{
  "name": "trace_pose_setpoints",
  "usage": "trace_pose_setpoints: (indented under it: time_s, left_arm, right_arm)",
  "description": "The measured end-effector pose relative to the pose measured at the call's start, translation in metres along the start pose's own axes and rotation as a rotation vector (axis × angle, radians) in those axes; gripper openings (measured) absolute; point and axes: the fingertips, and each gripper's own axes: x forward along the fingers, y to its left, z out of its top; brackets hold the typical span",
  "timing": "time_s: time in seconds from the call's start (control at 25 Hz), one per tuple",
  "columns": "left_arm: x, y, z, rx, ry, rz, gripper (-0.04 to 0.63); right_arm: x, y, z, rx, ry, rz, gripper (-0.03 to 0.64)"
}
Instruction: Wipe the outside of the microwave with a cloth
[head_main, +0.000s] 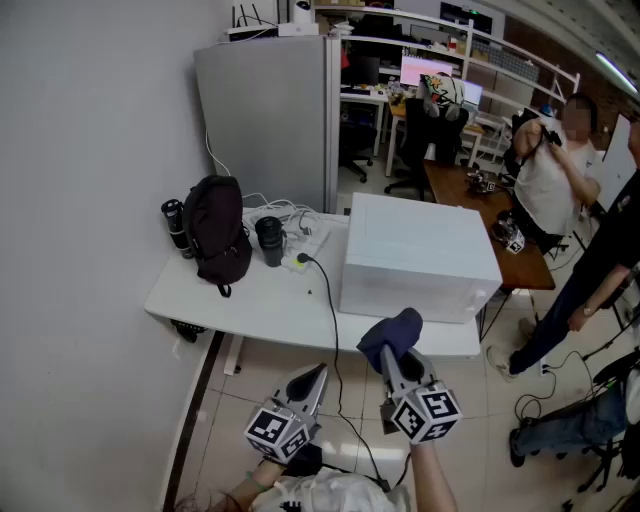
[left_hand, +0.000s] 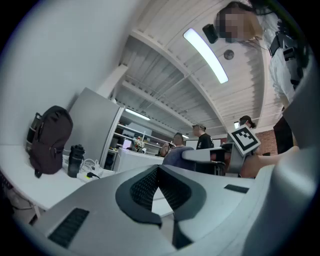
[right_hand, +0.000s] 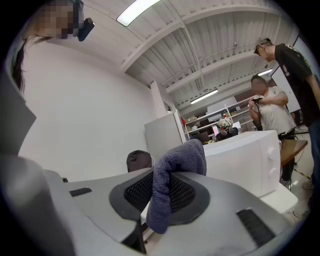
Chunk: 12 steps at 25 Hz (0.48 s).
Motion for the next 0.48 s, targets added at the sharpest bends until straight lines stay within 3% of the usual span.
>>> trace_pose_setpoints:
  time_s: [0.24, 0.36, 0.48]
  left_arm:
    - [0.015, 0.094, 0.017, -0.027, 0.001, 0.039, -0.014]
    - [0.013, 0.129, 0.018, -0.055, 0.010, 0.081, -0.014]
    - [0.012, 0.154, 0.019, -0.074, 0.013, 0.108, -0.014]
  right_arm:
    - [0.113, 0.020, 0.056, -0.060, -0.030, -0.010, 0.067]
    - [0.166, 0.021, 0.064, -0.139, 0.022, -0.051, 0.067]
    - [0.220, 0.018, 0.074, -0.253, 0.119, -0.013, 0.067]
